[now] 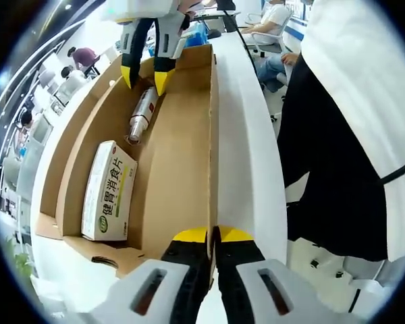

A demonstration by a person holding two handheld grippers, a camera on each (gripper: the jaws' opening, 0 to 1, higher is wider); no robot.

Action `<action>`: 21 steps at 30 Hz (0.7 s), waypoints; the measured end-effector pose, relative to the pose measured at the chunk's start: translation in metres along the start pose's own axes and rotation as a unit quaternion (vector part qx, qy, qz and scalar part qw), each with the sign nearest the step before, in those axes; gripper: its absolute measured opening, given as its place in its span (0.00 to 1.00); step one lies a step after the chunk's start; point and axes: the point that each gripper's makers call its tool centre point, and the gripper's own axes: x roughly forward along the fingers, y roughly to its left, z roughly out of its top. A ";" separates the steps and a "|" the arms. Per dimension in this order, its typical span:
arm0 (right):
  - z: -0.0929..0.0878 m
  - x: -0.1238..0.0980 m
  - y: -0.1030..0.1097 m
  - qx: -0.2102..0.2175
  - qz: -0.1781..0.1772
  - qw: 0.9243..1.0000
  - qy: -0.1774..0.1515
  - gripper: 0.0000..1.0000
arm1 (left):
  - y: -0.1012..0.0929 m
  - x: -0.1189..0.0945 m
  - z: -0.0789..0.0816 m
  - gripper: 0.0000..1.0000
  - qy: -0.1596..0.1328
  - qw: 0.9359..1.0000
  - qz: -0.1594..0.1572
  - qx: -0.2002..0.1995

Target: Operate the shoe box by opening the lid, removing the specified soft item, and placing it in the target area until the item is outside and the box remains undamaged.

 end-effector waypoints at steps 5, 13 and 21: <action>0.001 0.001 0.002 -0.011 0.008 1.000 -0.001 0.34 | 0.000 0.000 0.001 0.02 0.000 1.000 -0.001 0.000; -0.002 0.009 -0.004 -0.029 0.015 0.999 0.008 0.30 | 0.000 -0.001 0.001 0.02 0.000 1.000 0.000 0.000; -0.004 0.020 -0.003 -0.030 0.030 0.999 0.012 0.31 | 0.001 0.000 0.000 0.02 0.001 1.000 0.004 -0.004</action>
